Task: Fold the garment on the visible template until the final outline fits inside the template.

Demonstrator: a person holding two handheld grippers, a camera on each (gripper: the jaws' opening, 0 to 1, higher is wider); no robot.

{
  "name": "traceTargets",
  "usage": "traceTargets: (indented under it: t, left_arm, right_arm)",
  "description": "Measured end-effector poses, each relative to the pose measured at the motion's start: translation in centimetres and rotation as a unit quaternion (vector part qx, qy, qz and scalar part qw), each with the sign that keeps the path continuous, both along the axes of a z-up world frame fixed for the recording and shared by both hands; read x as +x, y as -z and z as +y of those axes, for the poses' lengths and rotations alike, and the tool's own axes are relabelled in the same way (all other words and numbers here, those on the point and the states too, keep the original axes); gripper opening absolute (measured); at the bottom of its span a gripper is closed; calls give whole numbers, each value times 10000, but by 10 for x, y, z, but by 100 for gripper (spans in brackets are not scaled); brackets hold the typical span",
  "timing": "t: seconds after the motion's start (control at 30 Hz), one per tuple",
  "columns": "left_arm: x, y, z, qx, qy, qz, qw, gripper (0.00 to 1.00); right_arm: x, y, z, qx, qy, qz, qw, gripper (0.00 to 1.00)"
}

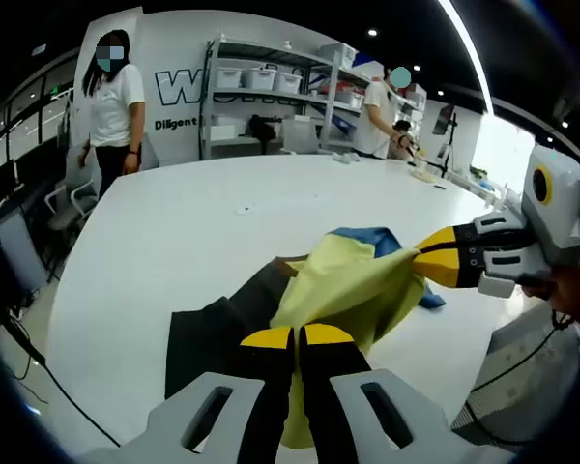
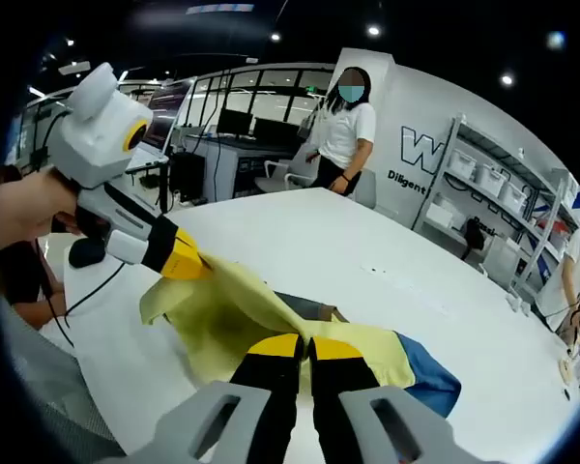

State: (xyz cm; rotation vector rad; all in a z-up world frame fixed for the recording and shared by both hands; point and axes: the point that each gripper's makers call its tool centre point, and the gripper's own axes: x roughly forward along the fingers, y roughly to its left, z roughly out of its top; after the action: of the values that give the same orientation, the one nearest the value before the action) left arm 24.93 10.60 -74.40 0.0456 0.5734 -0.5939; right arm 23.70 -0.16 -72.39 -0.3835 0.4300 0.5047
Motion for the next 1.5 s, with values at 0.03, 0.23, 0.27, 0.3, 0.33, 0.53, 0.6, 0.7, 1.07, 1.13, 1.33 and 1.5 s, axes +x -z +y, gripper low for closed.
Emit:
traceTargets:
  t: [0.03,0.23,0.27,0.3,0.33,0.53,0.6,0.7,1.07,1.13,1.33,1.5]
  left_arm:
    - [-1,-1,-1,8,41,9,10000,3]
    - [-16,-9,-12,96,377,55,9992,3]
    - [-16,-9,-13,109,388,46,9992,3]
    - [-20,-11,-14,144,453,25,9989,3]
    - [-24,-13,-16,152,512,29,9986,3]
    - [-49,-3,-14,849,1172,122,9894,3]
    - [-59,3,-15,857,1344,252,9869,3]
    - [-68,17,-9,970,1443,445,9838,3]
    - [-95,63,-6,606,1427,1108,9817,3]
    - [-102,72,-7,415,1361,1358,9805,3]
    - [-115,93,-9,392,1377,1667,9756,3]
    - [-115,105,-8,393,1219,1801,9753,3]
  right_arm:
    - [0,-3,-2,135,32,37,9999,0]
    - [-14,-10,-11,100,-437,330,9984,0]
    - [-15,-11,-12,118,-435,343,9984,0]
    - [-17,-14,-13,254,-466,355,9980,0]
    - [-24,-15,-13,366,-615,488,9962,0]
    - [-61,-2,-5,31,-1715,852,9815,0]
    - [-73,6,-1,104,-1936,1014,9758,0]
    - [-90,21,3,195,-2112,1384,9674,0]
    - [-121,71,9,284,-2153,2204,9509,0]
    - [-123,76,9,263,-2143,2247,9502,0]
    - [-131,97,4,295,-1996,2581,9448,0]
    - [-135,111,4,330,-1927,2780,9405,0]
